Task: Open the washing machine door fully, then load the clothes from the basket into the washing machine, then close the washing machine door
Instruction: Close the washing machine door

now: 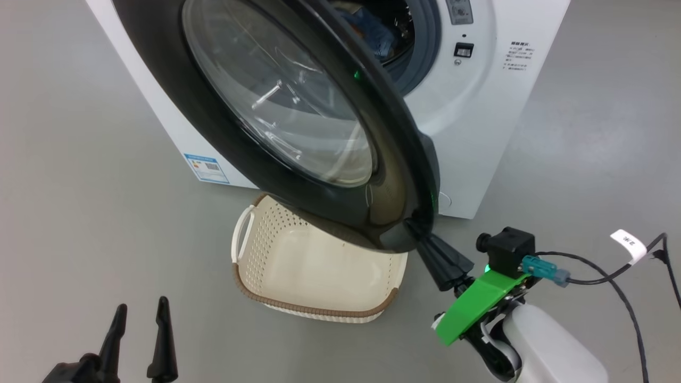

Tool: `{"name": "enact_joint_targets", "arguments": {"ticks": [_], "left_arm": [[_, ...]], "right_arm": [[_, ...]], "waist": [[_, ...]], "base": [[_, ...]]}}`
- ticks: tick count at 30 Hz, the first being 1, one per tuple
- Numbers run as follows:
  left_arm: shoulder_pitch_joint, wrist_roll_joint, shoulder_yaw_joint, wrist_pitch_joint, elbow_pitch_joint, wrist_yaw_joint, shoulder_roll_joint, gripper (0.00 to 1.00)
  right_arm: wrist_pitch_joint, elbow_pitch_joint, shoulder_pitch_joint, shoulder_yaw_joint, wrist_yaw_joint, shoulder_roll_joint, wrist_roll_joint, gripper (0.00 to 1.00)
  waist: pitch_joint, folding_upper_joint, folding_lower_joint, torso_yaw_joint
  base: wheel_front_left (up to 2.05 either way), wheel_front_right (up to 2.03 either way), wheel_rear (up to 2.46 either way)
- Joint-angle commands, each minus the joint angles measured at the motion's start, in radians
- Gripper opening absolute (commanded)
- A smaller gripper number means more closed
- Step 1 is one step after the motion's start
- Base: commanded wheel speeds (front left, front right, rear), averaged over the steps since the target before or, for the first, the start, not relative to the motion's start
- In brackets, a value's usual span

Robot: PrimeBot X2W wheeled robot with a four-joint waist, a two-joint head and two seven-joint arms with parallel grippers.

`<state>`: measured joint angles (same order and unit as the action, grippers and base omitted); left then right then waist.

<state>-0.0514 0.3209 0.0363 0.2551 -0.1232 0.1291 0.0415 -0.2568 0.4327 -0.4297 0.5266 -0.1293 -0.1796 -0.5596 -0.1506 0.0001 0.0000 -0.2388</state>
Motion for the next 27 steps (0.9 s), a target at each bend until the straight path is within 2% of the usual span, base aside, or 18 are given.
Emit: {"name": "enact_joint_targets", "arguments": {"ticks": [1, 19, 27], "left_arm": [[0.037, -0.003, 0.028, 0.007, 0.028, 0.002, 0.012, 1.00], [0.123, 0.013, -0.024, 0.007, 0.050, 0.002, 0.012, 1.00], [0.170, 0.024, -0.044, 0.007, 0.054, 0.002, 0.011, 1.00]], "right_arm": [[-0.005, -0.022, -0.025, -0.009, -0.001, 0.004, 0.009, 0.00], [-0.005, -0.018, -0.185, -0.205, -0.001, -0.036, 0.046, 0.00], [-0.005, 0.014, -0.283, -0.252, -0.001, -0.053, 0.047, 0.00]], "waist": [[-0.012, -0.0001, 0.0000, 0.000], [-0.142, -0.0001, 0.0000, -0.035], [-0.194, -0.0001, 0.0000, -0.054]], "base": [[0.00, 0.00, 0.00], [0.00, 0.00, 0.00], [0.00, 0.00, 0.00]]}}
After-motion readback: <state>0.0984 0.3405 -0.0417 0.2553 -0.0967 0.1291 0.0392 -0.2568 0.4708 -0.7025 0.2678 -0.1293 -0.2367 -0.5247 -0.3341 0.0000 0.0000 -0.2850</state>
